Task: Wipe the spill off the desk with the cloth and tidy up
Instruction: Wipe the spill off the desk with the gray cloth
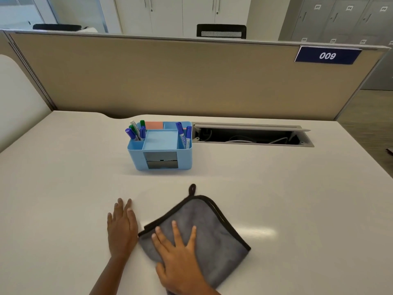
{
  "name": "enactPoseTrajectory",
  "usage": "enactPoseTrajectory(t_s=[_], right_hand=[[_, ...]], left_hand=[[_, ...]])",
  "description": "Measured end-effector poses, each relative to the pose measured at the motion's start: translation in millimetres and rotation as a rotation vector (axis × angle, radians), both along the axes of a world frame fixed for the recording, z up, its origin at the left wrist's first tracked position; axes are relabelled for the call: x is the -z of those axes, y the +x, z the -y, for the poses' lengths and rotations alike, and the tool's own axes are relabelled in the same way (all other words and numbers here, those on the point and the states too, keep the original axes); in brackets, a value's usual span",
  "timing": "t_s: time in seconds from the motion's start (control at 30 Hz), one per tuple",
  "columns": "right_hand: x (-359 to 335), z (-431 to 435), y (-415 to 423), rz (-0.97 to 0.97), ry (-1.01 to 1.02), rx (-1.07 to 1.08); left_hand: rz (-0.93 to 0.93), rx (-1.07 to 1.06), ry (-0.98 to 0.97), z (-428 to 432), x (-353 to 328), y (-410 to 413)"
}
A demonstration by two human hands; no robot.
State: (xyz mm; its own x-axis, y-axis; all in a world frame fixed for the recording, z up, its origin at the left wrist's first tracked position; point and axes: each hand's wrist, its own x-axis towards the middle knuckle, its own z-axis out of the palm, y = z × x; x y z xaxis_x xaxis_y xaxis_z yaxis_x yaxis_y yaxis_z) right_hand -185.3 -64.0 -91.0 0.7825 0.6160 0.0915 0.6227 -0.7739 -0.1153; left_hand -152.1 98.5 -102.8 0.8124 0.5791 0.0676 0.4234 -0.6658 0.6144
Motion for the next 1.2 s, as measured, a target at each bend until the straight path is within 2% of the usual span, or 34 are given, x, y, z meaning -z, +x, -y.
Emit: enactPoseTrajectory(t_s=[0.23,0.5,0.6,0.7,0.77,0.87,0.97,1.03,1.1,1.2], right_hand=[[-13.9,-35.2,63.2,-0.12,-0.036,0.199],[-12.5,46.4,123.5,-0.13,-0.04,0.63],[-0.8,69.3,105.8,-0.15,-0.031,0.654],[-3.5,79.9,82.2,-0.239,0.039,0.607],[-9.5,88.9,68.2,-0.23,0.045,0.556],[-13.2,108.8,67.1,-0.224,0.245,0.474],[-21.0,142.9,78.6,-0.117,0.475,0.694],[-29.7,166.3,86.8,-0.108,0.454,0.868],[-33.7,183.4,90.5,-0.188,0.372,0.981],[-28.9,193.3,91.1,-0.27,0.363,1.013]], left_hand=[[0.009,0.0,-0.044,-1.0,-1.1,2.0],[-0.012,-0.005,-0.006,-3.2,-1.6,1.3],[-0.061,0.004,0.09,0.5,-2.7,2.0],[-0.011,0.088,0.213,20.6,-11.0,4.3],[0.029,0.15,0.236,43.5,-22.6,7.8],[0.018,0.305,0.167,85.8,-39.3,17.7],[-0.008,0.395,0.069,125.2,-44.8,28.3],[-0.066,0.39,-0.026,149.0,-50.2,33.8],[-0.113,0.37,-0.027,166.1,-49.6,39.4],[-0.192,0.353,-0.023,180.9,-49.2,44.2]])
